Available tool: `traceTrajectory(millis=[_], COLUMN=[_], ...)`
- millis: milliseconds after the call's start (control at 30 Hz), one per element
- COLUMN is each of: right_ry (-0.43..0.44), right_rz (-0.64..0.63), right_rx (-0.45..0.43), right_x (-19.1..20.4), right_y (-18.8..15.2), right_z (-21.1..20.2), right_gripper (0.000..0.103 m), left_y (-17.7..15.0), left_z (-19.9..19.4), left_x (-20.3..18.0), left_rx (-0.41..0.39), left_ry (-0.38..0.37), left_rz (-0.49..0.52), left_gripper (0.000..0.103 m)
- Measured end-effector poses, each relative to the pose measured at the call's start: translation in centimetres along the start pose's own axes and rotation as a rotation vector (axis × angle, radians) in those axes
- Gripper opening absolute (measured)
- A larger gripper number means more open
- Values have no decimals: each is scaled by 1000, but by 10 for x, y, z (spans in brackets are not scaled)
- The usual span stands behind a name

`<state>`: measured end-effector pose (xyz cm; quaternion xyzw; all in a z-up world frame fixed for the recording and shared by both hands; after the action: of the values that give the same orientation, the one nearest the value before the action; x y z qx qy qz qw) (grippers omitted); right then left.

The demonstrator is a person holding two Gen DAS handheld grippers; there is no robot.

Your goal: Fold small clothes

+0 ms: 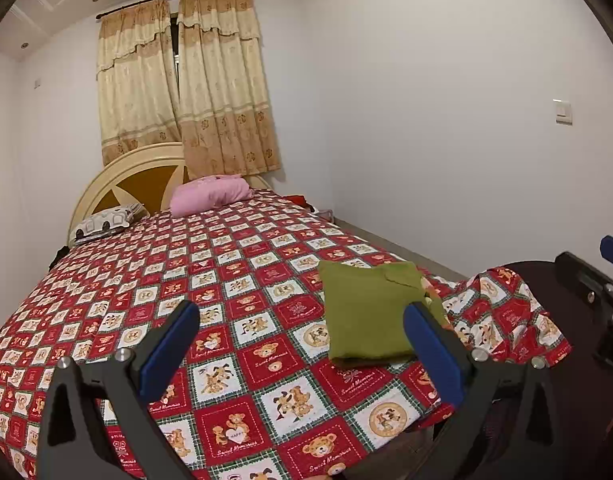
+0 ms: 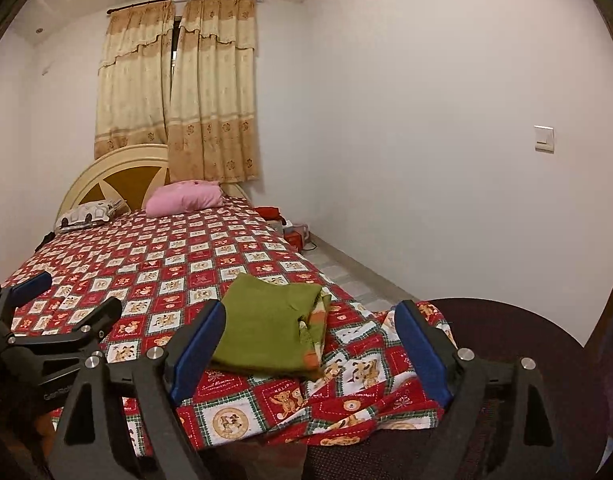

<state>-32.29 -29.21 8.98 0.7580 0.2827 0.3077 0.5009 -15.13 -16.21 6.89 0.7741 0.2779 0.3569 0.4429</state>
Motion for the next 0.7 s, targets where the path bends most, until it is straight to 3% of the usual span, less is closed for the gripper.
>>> traceTrajectory(millis=[700], right_ry=[-1], right_rz=[-12], right_rx=[0], right_x=[-2], right_y=[-3], right_z=[-1], right_gripper=[87], left_y=[-4], left_z=[-1], left_x=[-6], left_rx=[26], left_ry=[-16], left_rz=[-2], left_gripper=[103])
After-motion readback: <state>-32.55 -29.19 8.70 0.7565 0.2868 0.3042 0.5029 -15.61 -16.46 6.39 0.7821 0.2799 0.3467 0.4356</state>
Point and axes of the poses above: each gripper's, at about its wrist camera, not at the fingertips, and z roughly the way its jaws point, x to its left, y to its top, the point moved 8 cm from there along z, roughly the way its jaws point, and after that the axes turned 12 degrees about z, right-handed, at the moved point
